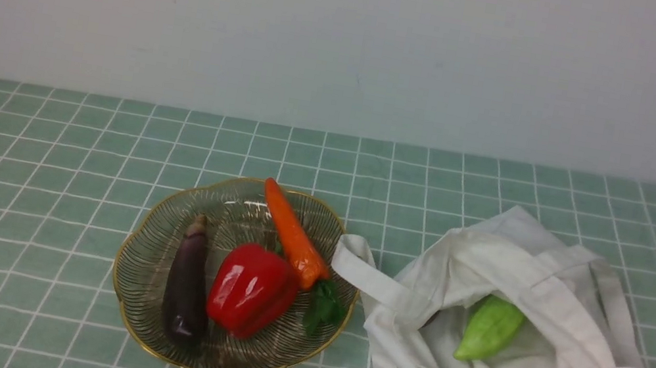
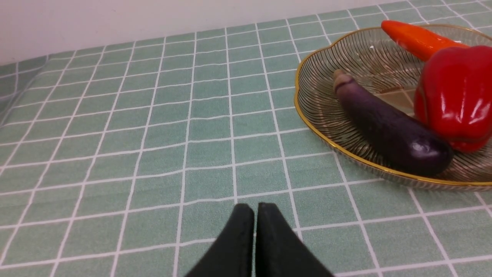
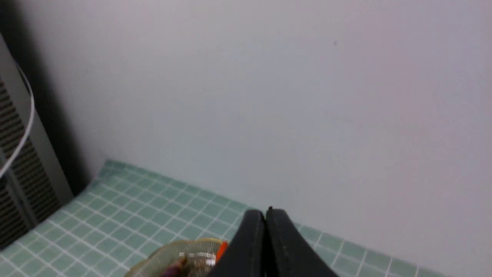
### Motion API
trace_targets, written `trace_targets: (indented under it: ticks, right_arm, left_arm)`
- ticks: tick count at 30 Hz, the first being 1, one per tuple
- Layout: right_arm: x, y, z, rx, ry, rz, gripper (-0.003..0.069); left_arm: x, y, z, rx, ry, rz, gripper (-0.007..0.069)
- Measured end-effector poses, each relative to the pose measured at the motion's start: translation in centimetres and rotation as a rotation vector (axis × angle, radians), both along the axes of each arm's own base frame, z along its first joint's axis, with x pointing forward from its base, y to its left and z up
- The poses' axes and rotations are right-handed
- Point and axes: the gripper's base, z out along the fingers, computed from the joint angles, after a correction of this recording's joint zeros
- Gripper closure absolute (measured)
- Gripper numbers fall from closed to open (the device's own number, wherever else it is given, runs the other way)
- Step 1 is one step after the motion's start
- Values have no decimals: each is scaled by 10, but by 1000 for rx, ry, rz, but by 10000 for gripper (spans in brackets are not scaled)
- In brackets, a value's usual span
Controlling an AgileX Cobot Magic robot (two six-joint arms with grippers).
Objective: Take vegetables from cloth bag on blue coffee tablecloth place on plate.
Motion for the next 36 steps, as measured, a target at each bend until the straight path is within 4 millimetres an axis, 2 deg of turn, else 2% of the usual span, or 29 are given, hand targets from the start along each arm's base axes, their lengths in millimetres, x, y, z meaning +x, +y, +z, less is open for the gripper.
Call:
trace_targets:
  ticks: [2, 3, 6, 8, 9, 11, 16, 29, 36]
  right_arm:
    - [-19, -16, -34, 54, -90, 12, 673]
    - [-17, -14, -37, 48, -85, 12, 673]
    - [-39, -37, -81, 119, -157, -4, 673]
    - [-50, -49, -103, 175, -186, -17, 673]
    - [-49, -48, -105, 174, -180, -18, 673]
    - [-53, -53, -121, 215, -198, -29, 673]
    - [-49, -48, -129, 229, -192, -13, 673]
    - [-52, -42, -130, 309, -153, 65, 673]
    - [-50, -21, -143, 241, -249, 213, 673]
  left_arm:
    - [0, 0, 0, 0, 0, 0, 632]
    - [0, 0, 0, 0, 0, 0, 632]
    - [0, 0, 0, 0, 0, 0, 632]
    - [0, 0, 0, 0, 0, 0, 632]
    - [0, 0, 0, 0, 0, 0, 632]
    - [0, 0, 0, 0, 0, 0, 632]
    - [0, 0, 0, -1, 0, 0, 632]
    - [0, 0, 0, 0, 0, 0, 632]
    - [0, 0, 0, 0, 0, 0, 632]
